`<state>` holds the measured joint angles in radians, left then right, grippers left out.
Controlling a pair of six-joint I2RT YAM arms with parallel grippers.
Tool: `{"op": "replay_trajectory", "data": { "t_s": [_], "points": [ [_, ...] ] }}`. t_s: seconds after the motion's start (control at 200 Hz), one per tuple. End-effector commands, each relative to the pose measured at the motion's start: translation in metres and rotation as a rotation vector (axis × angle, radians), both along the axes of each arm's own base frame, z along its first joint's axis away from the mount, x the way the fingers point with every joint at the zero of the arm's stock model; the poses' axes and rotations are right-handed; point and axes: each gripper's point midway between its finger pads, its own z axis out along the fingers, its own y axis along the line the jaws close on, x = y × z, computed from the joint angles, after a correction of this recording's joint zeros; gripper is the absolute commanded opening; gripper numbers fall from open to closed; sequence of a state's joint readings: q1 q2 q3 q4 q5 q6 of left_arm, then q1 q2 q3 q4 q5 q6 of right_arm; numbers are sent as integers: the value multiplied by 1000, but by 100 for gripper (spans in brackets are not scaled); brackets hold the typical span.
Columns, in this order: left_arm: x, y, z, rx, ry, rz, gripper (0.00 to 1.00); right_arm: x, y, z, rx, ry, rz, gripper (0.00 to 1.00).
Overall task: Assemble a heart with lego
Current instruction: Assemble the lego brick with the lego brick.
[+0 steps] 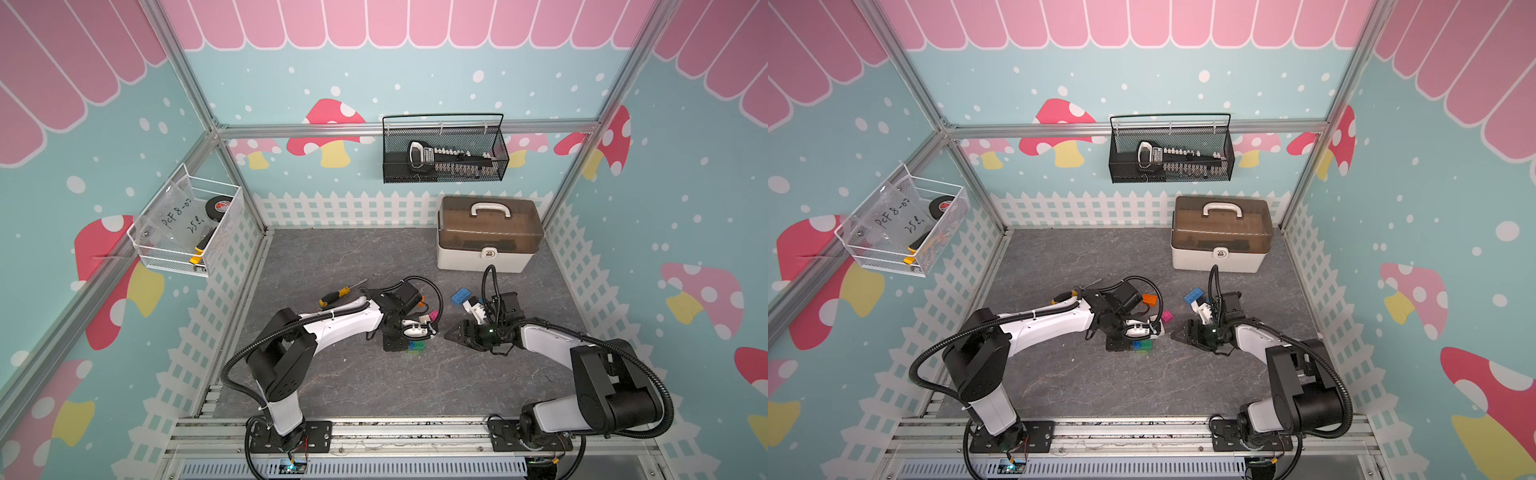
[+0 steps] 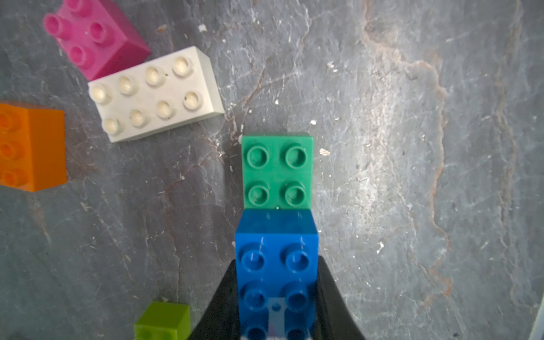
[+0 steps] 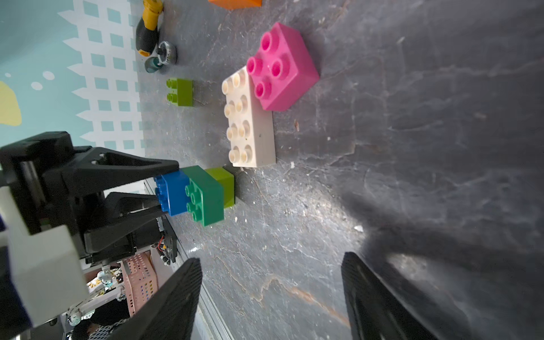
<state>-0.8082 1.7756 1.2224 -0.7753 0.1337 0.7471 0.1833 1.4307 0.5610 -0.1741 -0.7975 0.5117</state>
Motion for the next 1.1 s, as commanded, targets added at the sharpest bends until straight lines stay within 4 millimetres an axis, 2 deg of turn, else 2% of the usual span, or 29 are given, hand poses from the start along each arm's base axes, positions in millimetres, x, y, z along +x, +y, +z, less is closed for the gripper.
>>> {"op": "replay_trajectory", "data": {
  "t_s": [0.0,0.225,0.425,0.445,0.475,0.495,0.51,0.615,0.725,0.806,0.866,0.906,1.001,1.091],
  "points": [
    [4,-2,9,-36,-24,-2,28,4,-3,7,-35,-32,13,75],
    [4,-4,3,-37,24,9,34,7,-6,9,-60,-40,14,76],
    [7,-5,5,-51,45,30,56,4,-8,9,-76,-42,25,76],
    [8,-5,6,-56,44,32,62,4,-8,9,-78,-45,25,76],
    [8,-6,7,-62,45,36,80,4,-8,9,-79,-45,27,76],
    [9,-6,8,-64,44,35,97,5,-9,10,-81,-49,25,76],
    [9,-6,9,-67,41,36,99,4,-8,10,-82,-50,27,76],
    [11,-9,22,-103,25,62,99,7,-11,17,-105,-71,28,77],
    [21,-9,65,-243,-30,175,99,19,-26,29,-218,-119,-5,78],
    [36,2,103,-407,-86,363,99,33,-39,36,-319,-135,-35,78],
    [48,16,129,-552,-78,582,99,45,-47,43,-381,-153,-60,79],
    [54,29,139,-645,-49,724,99,53,-49,48,-418,-174,-53,80],
    [56,58,145,-821,86,995,99,70,-48,54,-499,-235,21,80],
    [47,72,135,-933,238,1151,99,85,-33,57,-533,-312,163,79]
  ]
}}
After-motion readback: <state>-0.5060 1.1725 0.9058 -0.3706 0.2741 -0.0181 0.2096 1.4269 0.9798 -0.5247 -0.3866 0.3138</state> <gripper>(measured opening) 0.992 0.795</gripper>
